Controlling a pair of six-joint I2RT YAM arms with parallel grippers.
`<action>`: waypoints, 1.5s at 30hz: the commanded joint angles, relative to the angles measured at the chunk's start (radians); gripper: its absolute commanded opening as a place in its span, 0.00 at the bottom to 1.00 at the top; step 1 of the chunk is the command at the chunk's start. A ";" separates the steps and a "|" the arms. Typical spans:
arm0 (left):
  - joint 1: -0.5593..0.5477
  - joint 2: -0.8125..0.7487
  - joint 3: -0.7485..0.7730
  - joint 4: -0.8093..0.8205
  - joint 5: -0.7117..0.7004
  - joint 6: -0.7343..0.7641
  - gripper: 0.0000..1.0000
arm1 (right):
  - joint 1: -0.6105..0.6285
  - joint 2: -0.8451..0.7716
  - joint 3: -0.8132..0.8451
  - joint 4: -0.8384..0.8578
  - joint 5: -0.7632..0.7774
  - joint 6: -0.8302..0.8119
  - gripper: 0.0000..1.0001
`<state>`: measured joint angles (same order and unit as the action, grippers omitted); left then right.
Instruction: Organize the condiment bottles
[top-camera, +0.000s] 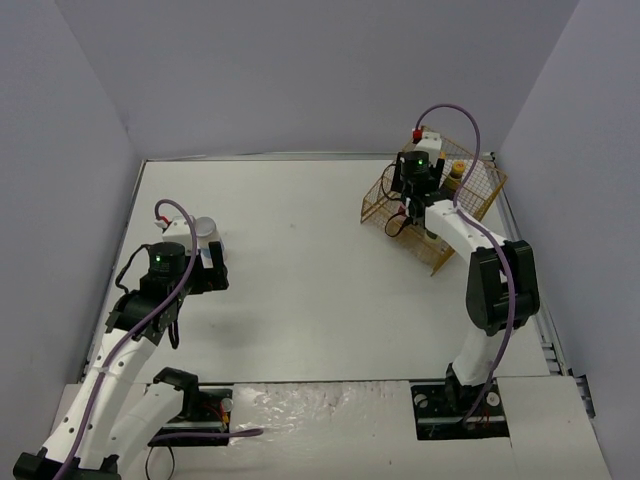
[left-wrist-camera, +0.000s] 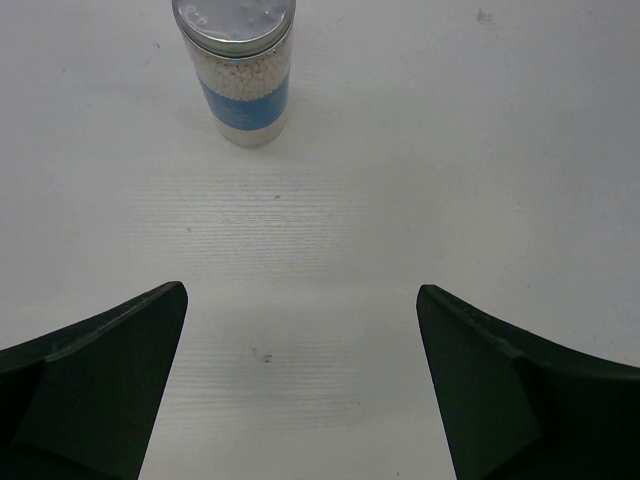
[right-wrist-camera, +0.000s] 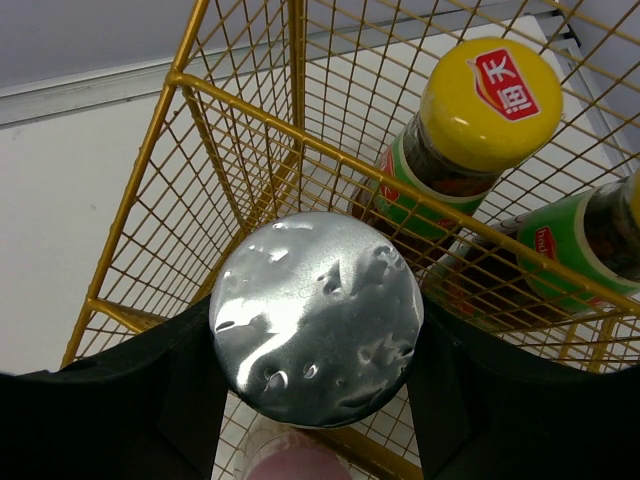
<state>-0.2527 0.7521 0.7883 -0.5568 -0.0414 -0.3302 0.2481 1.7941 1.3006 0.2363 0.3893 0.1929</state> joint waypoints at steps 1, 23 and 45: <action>0.007 0.005 0.021 0.055 0.008 -0.013 0.97 | -0.003 -0.012 0.014 0.126 0.033 0.046 0.59; 0.009 0.072 0.024 0.097 -0.008 -0.111 0.97 | -0.002 -0.283 -0.034 -0.097 -0.114 0.103 1.00; 0.074 0.607 0.355 0.201 -0.250 -0.152 0.96 | 0.003 -0.944 -0.418 -0.226 -0.467 0.203 1.00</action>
<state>-0.2012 1.2859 1.0449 -0.4172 -0.2581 -0.4759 0.2485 0.9256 0.8904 -0.0282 0.0188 0.3470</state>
